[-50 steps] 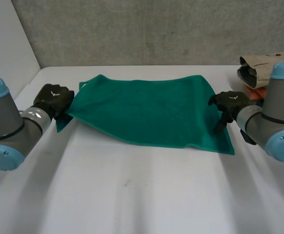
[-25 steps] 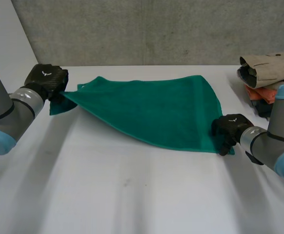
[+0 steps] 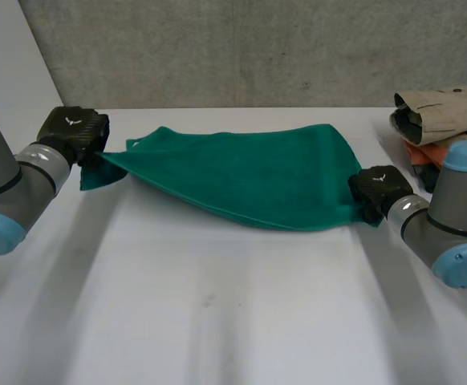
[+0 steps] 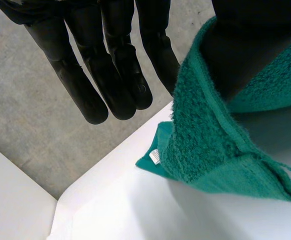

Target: Fold the laundry.

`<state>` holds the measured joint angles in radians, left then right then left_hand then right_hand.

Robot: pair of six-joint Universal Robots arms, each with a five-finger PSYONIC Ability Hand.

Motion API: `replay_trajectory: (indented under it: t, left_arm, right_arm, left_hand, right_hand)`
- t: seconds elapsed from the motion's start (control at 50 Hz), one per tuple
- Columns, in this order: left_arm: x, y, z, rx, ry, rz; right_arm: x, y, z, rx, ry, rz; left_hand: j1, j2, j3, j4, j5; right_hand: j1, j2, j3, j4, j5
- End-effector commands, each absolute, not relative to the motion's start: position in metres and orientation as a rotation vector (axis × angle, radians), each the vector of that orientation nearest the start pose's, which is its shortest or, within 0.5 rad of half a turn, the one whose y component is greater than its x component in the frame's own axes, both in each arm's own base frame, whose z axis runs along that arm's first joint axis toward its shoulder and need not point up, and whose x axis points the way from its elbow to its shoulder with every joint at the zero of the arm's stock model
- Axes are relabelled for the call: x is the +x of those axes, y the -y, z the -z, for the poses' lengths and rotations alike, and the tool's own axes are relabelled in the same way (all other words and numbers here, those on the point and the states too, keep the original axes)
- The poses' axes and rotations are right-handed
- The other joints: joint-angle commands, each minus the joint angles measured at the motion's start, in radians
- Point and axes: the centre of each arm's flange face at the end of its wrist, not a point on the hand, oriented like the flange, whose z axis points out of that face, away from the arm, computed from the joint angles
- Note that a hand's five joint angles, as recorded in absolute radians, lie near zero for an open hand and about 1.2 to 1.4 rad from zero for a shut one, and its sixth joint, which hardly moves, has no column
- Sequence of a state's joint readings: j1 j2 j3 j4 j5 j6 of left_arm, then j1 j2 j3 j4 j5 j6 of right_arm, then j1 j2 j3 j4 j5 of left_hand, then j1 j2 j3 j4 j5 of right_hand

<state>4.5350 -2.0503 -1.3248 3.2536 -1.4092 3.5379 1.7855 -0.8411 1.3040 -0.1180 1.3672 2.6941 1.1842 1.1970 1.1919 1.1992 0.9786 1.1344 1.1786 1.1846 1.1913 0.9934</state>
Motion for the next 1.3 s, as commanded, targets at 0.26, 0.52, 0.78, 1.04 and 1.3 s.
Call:
replay_trajectory:
  t: [0.26, 0.52, 0.78, 1.04, 1.3]
  left_arm:
    - [-0.165, 0.262, -0.189, 1.423, -2.327, 1.151]
    - [-0.175, 0.281, -0.195, 1.542, -2.225, 1.237]
    - [-0.217, 0.403, -0.258, 1.180, -1.710, 1.811]
    - [-0.185, 0.410, -0.457, 0.126, -1.097, 2.741]
    - [-0.188, 0.443, -0.364, 0.319, -1.446, 2.575]
  right_arm:
    - [0.185, 0.263, -0.180, -1.774, -2.543, 1.070]
    - [0.191, 0.295, -0.177, -1.760, -2.532, 1.273]
    - [0.231, 0.398, -0.222, -1.257, -2.353, 2.070]
    - [0.253, 0.417, -0.392, -0.479, -1.289, 2.996]
    - [0.273, 0.421, -0.335, -0.673, -1.522, 2.772]
  left_hand:
    - [0.212, 0.199, 0.204, 0.197, 0.243]
    - [0.212, 0.199, 0.204, 0.197, 0.243]
    - [0.212, 0.199, 0.204, 0.197, 0.243]
    - [0.212, 0.199, 0.204, 0.197, 0.243]
    - [0.212, 0.199, 0.204, 0.197, 0.243]
  right_hand:
    - [0.262, 0.218, 0.212, 0.205, 0.228]
    - [0.262, 0.218, 0.212, 0.205, 0.228]
    - [0.262, 0.218, 0.212, 0.205, 0.228]
    - [0.262, 0.218, 0.212, 0.205, 0.228]
    - [0.262, 0.218, 0.212, 0.205, 0.228]
